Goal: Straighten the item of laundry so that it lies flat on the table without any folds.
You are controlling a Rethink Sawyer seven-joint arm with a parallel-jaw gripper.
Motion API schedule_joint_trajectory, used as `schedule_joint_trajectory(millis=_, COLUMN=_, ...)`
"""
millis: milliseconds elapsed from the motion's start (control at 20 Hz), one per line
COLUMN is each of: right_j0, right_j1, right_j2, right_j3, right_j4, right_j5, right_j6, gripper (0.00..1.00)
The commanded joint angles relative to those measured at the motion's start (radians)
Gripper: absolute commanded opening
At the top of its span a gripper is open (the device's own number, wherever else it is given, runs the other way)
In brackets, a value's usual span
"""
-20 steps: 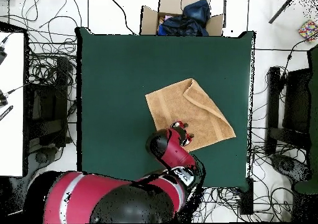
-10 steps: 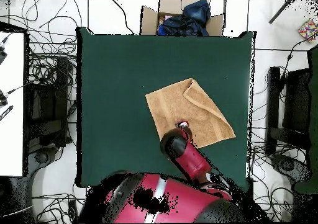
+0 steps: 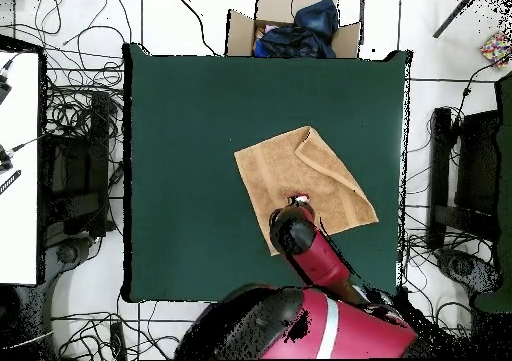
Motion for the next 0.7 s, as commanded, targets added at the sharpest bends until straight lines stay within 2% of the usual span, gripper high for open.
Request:
schedule_joint_trajectory(millis=50, right_j0=0.159, right_j1=0.246, right_j2=0.378, right_j3=-0.189, right_j4=0.187, right_j5=0.162, right_j6=0.362, gripper=1.0)
schedule_joint_trajectory(millis=200, right_j0=0.365, right_j1=0.217, right_j2=0.197, right_j3=-0.236, right_j4=0.402, right_j5=0.31, right_j6=0.347, gripper=1.0)
schedule_joint_trajectory(millis=300, right_j0=0.509, right_j1=0.238, right_j2=0.043, right_j3=-0.293, right_j4=0.496, right_j5=0.456, right_j6=0.385, gripper=1.0)
schedule_joint_trajectory(millis=350, right_j0=0.559, right_j1=0.256, right_j2=-0.018, right_j3=-0.324, right_j4=0.507, right_j5=0.521, right_j6=0.428, gripper=1.0)
schedule_joint_trajectory(millis=500, right_j0=0.61, right_j1=0.28, right_j2=-0.081, right_j3=-0.379, right_j4=0.49, right_j5=0.622, right_j6=0.525, gripper=1.0)
schedule_joint_trajectory(millis=700, right_j0=0.573, right_j1=0.255, right_j2=-0.016, right_j3=-0.369, right_j4=0.491, right_j5=0.644, right_j6=0.539, gripper=1.0)
